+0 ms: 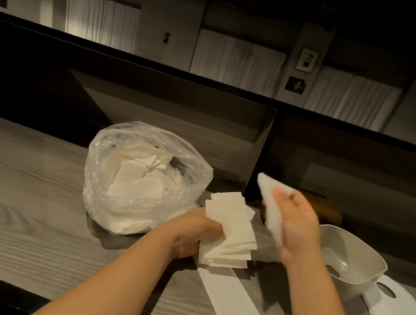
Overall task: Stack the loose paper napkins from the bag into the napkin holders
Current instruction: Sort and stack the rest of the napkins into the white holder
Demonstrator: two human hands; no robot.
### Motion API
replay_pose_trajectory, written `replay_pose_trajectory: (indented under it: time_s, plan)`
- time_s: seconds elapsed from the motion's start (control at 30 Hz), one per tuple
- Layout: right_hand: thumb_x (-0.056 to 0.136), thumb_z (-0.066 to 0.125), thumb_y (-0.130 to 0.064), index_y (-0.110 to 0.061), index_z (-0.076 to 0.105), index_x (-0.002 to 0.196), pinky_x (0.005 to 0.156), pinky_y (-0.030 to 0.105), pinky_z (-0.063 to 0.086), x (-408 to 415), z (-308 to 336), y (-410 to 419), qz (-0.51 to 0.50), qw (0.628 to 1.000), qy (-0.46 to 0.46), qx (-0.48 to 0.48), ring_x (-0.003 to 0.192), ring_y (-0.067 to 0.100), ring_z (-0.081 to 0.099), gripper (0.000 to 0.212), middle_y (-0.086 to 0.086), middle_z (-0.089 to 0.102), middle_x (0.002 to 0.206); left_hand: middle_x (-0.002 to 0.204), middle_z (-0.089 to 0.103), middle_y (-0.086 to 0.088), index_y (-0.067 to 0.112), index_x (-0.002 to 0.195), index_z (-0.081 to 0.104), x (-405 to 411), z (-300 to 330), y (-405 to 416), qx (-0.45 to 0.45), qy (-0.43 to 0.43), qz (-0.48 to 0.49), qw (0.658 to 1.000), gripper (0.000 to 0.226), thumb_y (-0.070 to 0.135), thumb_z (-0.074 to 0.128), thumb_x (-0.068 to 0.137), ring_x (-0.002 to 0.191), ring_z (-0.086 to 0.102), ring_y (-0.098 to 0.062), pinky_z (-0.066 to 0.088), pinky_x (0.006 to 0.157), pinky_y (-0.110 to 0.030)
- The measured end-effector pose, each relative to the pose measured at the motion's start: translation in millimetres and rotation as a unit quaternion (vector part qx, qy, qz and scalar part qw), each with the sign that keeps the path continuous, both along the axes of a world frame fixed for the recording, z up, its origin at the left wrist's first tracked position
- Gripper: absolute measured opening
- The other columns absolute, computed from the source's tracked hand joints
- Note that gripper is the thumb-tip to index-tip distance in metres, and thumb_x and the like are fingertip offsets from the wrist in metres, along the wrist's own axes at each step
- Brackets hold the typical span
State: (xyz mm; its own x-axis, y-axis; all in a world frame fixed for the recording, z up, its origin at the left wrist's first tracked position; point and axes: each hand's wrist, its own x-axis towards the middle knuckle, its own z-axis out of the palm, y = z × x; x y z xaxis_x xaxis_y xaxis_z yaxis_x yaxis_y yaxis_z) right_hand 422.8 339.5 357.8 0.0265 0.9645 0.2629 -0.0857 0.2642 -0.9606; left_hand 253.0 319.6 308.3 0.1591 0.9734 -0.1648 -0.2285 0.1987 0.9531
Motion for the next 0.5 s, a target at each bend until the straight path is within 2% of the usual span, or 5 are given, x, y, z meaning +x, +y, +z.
replay_pose_trajectory:
  time_s: [0.1,0.2,0.3,0.37,0.5]
  plan:
    - [0.093,0.065,-0.027,-0.024,0.062,0.09,0.067,0.034,0.058,-18.7,-15.3,3.1,-0.031,0.977,-0.21,0.035,0.087,0.017,0.064,0.005,0.002,0.065,0.095,0.109,0.069,-0.015,0.015,0.111,0.058,4.2,6.7,-2.2,-0.029,-0.073,0.026,0.997,0.016,0.012,0.057,0.095,0.099,0.066,-0.031,0.055,0.083,-0.043]
    - [0.093,0.064,-0.029,-0.02,0.059,0.09,0.075,0.04,0.058,-28.9,-25.8,9.3,-0.036,0.963,-0.263,0.039,0.087,0.019,0.062,0.01,0.004,0.063,0.095,0.107,0.074,-0.016,0.017,0.11,0.066,3.5,9.2,-1.6,-0.05,-0.156,0.014,0.986,0.038,0.049,0.058,0.091,0.096,0.071,-0.034,0.055,0.087,-0.048]
    - [0.097,0.058,-0.03,-0.024,0.054,0.096,0.072,0.031,0.054,-25.2,-26.4,15.2,-0.037,0.962,-0.27,0.014,0.087,0.013,0.058,0.007,-0.004,0.058,0.094,0.106,0.074,-0.008,0.015,0.123,0.059,7.3,2.4,2.1,0.004,-0.046,0.093,0.995,0.038,0.028,0.069,0.089,0.094,0.071,-0.027,0.058,0.078,-0.041]
    - [0.1,0.053,-0.03,-0.022,0.054,0.09,0.068,0.026,0.048,-15.8,-25.5,17.0,-0.029,0.951,-0.307,-0.019,0.079,0.012,0.056,0.012,0.0,0.058,0.089,0.114,0.065,0.001,0.021,0.128,0.05,5.1,-2.0,7.8,0.089,0.067,0.221,0.969,0.038,0.019,0.066,0.093,0.106,0.063,-0.022,0.055,0.087,-0.04]
    - [0.093,0.061,-0.043,-0.015,0.054,0.069,0.059,0.026,0.041,-10.7,-30.9,9.9,0.092,0.827,-0.546,-0.099,0.059,0.013,0.048,0.038,0.001,0.047,0.061,0.115,0.052,0.013,0.033,0.138,0.035,0.5,-4.6,9.9,0.276,0.162,0.323,0.891,0.053,0.018,0.063,0.095,0.104,0.055,-0.006,0.047,0.077,-0.016]
